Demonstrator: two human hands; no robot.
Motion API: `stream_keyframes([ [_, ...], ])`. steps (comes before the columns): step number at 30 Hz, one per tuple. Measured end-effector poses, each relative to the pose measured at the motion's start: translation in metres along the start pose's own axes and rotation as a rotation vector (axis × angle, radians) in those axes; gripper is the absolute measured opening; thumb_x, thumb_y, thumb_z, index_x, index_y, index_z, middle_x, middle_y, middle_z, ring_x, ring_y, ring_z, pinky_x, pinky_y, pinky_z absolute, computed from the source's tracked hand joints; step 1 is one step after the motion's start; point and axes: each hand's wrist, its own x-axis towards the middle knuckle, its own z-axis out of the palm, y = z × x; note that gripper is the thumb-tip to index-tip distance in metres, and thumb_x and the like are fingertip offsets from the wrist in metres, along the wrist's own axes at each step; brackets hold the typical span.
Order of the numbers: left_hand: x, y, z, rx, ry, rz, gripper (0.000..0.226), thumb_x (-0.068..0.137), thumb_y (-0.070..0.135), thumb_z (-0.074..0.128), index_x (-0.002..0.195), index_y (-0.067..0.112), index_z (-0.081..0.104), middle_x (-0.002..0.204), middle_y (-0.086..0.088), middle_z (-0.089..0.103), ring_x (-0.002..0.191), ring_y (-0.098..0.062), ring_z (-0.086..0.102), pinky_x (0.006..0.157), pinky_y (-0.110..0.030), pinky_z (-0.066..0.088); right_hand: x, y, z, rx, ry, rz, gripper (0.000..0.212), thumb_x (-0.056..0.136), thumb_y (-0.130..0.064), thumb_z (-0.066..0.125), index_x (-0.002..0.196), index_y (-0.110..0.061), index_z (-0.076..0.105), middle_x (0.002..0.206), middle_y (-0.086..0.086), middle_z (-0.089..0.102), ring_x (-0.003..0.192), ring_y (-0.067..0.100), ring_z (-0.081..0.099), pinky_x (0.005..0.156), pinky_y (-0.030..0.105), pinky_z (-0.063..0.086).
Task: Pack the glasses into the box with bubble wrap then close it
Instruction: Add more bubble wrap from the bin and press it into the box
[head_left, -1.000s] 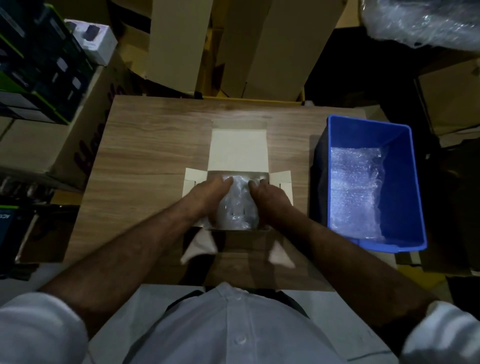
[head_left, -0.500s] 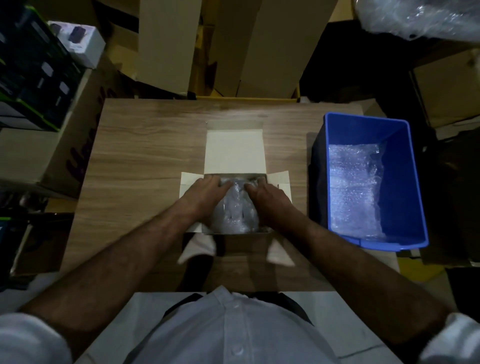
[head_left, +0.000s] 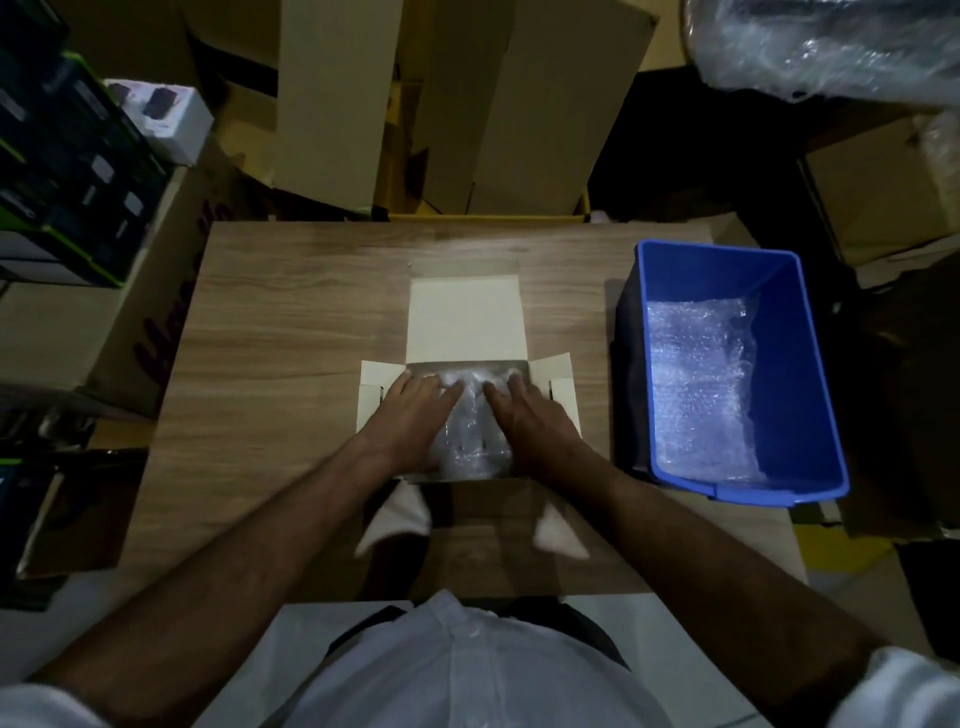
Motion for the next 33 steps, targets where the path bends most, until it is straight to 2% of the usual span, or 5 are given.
stream_keyframes([
  [8,-0.005,0.037,-0.022,-0.263,0.304,-0.006,0.082,0.092,0.045,0.065,0.158,0.019,0.025,0.163,-0.013,0.029,0.150,-0.029,0.027,0.123,-0.046,0.022,-0.043,0.028,-0.021,0.150,0.399,0.084,0.074,0.088,-0.031,0.069,0.152,-0.011,0.038,0.154,0.026,0.040,0.137,0.040,0.045,0.111,0.048,0.043],
  [15,0.036,0.117,-0.046,-0.344,0.573,0.140,0.064,0.098,0.039,0.056,0.151,0.007,0.042,0.158,-0.024,0.034,0.143,-0.038,0.038,0.116,-0.049,0.036,-0.107,0.100,-0.033,0.252,0.607,0.384,0.063,0.096,-0.035,0.051,0.155,-0.017,0.039,0.162,0.018,0.030,0.148,0.034,0.031,0.118,0.046,0.031],
  [19,0.065,0.168,-0.052,-0.322,0.595,0.251,0.057,0.101,0.035,0.050,0.148,0.002,0.046,0.159,-0.029,0.031,0.144,-0.044,0.037,0.115,-0.054,0.035,-0.142,0.157,-0.017,0.269,0.495,0.429,0.066,0.093,-0.033,0.059,0.153,-0.013,0.043,0.161,0.023,0.031,0.146,0.043,0.034,0.114,0.050,0.036],
  [28,0.127,0.217,-0.044,-0.208,0.304,0.141,0.062,0.092,0.039,0.042,0.143,0.005,0.054,0.159,-0.030,0.028,0.143,-0.050,0.035,0.107,-0.061,0.041,-0.134,0.236,0.003,0.231,-0.182,0.332,0.088,0.081,-0.029,0.080,0.157,-0.026,0.035,0.166,0.026,0.008,0.155,0.037,0.013,0.122,0.035,0.019],
  [33,0.129,0.219,-0.039,-0.257,0.285,0.085,0.063,0.095,0.032,0.036,0.156,0.016,0.035,0.168,-0.017,-0.003,0.156,-0.037,0.000,0.124,-0.050,0.012,-0.112,0.241,0.014,0.163,-0.199,0.225,0.039,0.097,-0.021,0.062,0.135,-0.024,0.064,0.165,0.015,0.021,0.149,0.028,0.029,0.111,0.038,0.040],
])
